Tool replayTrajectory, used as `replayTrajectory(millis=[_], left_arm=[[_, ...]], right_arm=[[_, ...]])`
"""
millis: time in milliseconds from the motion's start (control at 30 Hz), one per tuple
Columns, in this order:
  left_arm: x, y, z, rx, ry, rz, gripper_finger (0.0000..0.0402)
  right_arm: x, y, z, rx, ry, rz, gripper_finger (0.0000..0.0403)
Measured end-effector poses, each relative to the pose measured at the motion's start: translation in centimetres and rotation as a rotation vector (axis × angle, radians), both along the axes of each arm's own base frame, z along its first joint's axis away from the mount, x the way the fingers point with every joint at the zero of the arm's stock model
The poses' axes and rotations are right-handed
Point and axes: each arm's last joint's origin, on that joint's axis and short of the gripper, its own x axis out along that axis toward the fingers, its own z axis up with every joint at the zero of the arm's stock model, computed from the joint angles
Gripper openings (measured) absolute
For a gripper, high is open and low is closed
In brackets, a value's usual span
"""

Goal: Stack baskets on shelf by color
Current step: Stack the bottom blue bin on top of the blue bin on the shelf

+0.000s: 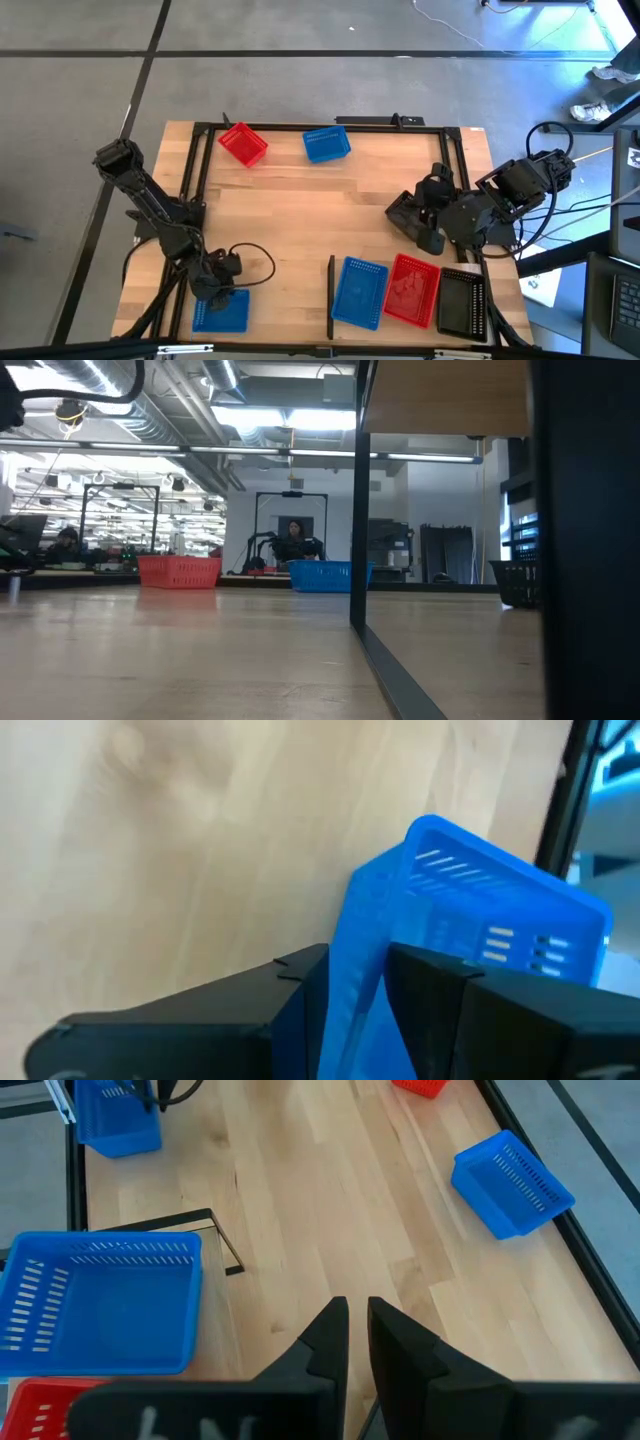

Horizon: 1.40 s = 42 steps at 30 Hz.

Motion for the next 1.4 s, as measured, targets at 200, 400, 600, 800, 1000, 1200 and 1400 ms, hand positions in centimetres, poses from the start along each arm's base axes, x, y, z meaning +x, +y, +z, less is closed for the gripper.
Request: replayTrajectory(millis=[200, 400, 600, 800, 1000, 1200, 1400], left_arm=[[0.1, 0.1, 0.0, 0.029, -0.036, 0.035, 0.0089], [0.2, 0.1, 0.1, 0.012, -0.032, 0.054, 0.0089], [0.2, 0.1, 0.1, 0.009, -0.030, 0.065, 0.0089], [0.2, -0.1, -0.6, 0.026, 0.010, 0.030, 0.0089], [0.4, -0.5, -2.0, 0.049, 0.082, 0.002, 0.0089], [0.5, -0.6, -2.3, 0.067, 0.084, -0.004, 0.0073], [0.5, -0.5, -2.3, 0.008, 0.147, -0.002, 0.0007]], right_arm=[[0.0, 0.0, 0.0, 0.015, -0.004, -0.018, 0.0042], [0.0, 0.0, 0.0, 0.016, -0.004, -0.019, 0.0042], [0.0, 0.0, 0.0, 0.015, -0.004, -0.019, 0.0042], [0.0, 0.0, 0.0, 0.014, -0.003, -0.016, 0.0042], [0.0, 0.1, -0.1, 0.053, 0.018, 0.010, 0.0042], [0.1, 0.5, 0.0, 0.121, 0.032, 0.056, 0.0042], [0.1, 0.5, 0.0, 0.124, 0.026, 0.056, 0.0042]])
